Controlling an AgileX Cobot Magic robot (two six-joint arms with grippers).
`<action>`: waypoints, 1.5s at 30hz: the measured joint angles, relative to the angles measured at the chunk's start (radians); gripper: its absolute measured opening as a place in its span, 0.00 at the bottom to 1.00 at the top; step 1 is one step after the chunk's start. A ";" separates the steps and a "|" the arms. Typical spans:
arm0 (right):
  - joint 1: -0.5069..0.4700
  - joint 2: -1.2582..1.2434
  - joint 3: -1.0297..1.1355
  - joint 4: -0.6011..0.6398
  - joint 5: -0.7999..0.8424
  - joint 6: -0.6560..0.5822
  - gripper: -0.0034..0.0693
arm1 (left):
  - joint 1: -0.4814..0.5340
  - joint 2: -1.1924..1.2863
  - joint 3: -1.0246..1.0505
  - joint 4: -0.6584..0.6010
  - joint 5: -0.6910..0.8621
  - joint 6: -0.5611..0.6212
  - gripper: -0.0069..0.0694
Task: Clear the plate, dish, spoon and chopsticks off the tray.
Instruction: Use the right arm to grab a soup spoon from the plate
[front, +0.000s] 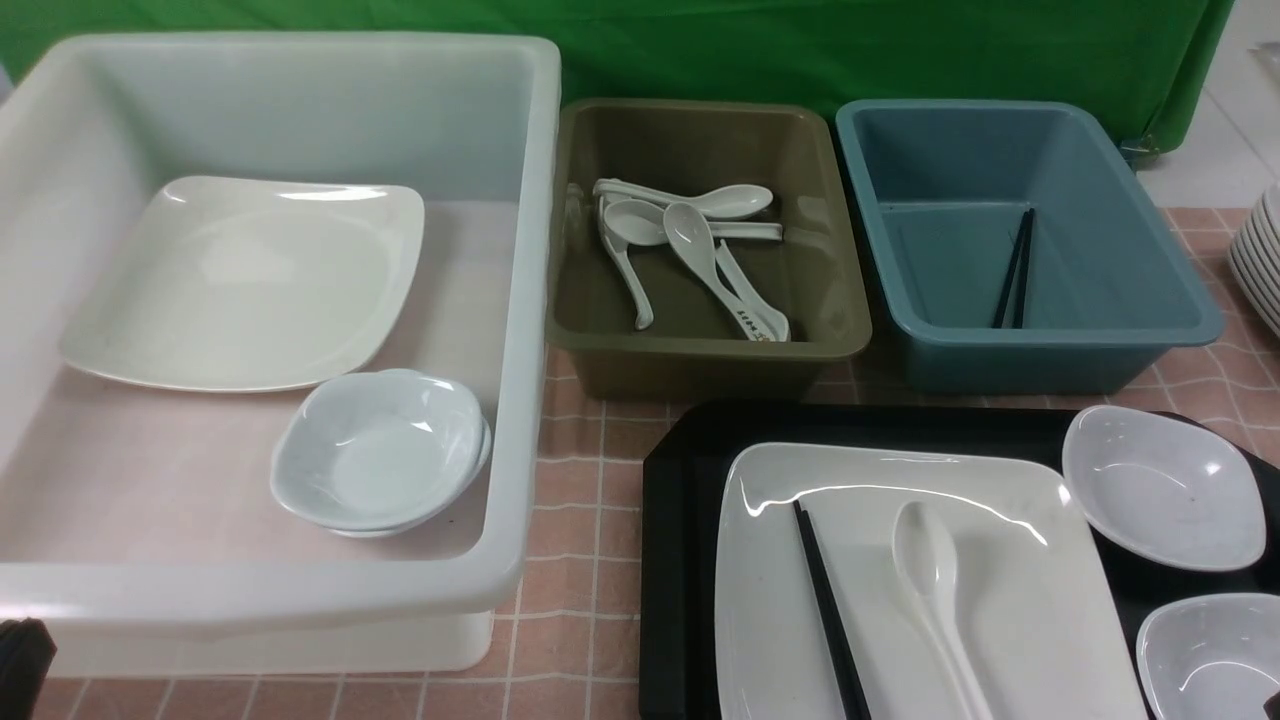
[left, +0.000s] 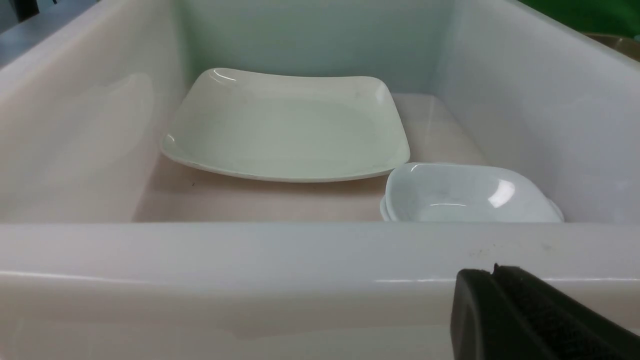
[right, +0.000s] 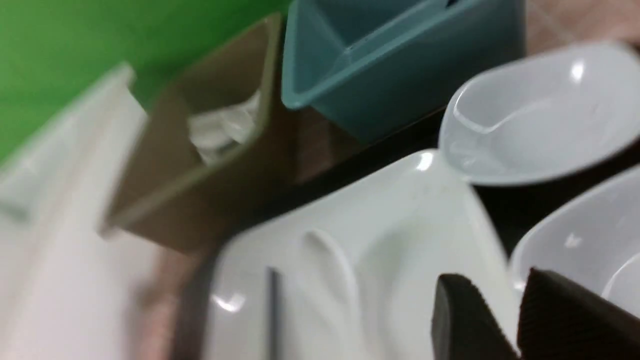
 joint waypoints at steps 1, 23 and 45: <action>0.000 0.000 0.000 0.012 0.000 0.042 0.38 | 0.000 0.000 0.000 0.000 0.000 0.000 0.10; 0.000 0.145 -0.418 0.020 0.065 -0.282 0.09 | 0.000 0.000 0.000 0.000 0.000 0.000 0.10; 0.177 1.281 -0.801 0.084 0.625 -0.609 0.52 | 0.000 0.000 0.000 0.000 0.000 -0.001 0.10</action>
